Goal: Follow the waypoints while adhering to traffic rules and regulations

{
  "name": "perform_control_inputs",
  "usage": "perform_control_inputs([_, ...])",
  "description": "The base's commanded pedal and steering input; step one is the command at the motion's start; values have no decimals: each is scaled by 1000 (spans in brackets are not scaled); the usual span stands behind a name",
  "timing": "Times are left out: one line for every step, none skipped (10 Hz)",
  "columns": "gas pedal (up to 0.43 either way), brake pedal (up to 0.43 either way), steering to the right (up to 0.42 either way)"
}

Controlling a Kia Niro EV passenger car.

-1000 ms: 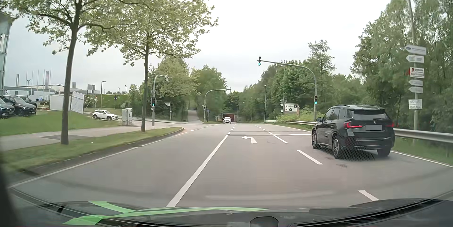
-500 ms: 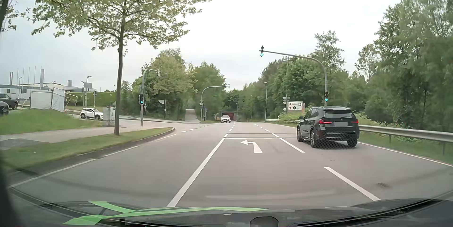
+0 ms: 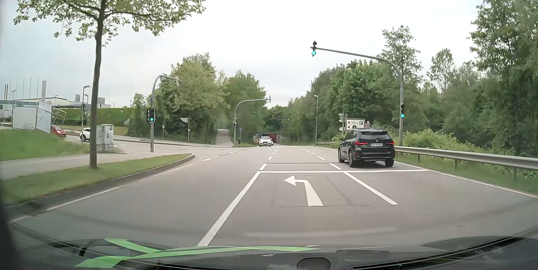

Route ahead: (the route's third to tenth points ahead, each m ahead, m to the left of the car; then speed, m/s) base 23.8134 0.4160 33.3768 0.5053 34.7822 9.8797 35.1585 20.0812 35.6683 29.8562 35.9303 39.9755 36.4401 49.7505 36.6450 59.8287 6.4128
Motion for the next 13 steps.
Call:
perform_control_inputs([0,226,4])
perform_control_inputs([0,226,4])
perform_control_inputs([0,226,4])
perform_control_inputs([0,232,4])
perform_control_inputs([0,226,5])
perform_control_inputs([0,226,6])
perform_control_inputs([0,226,6])
perform_control_inputs([0,226,6])
perform_control_inputs([0,226,6])
perform_control_inputs([0,226,6])
perform_control_inputs([0,226,5])
perform_control_inputs([0,220,4])
perform_control_inputs([0,220,4])
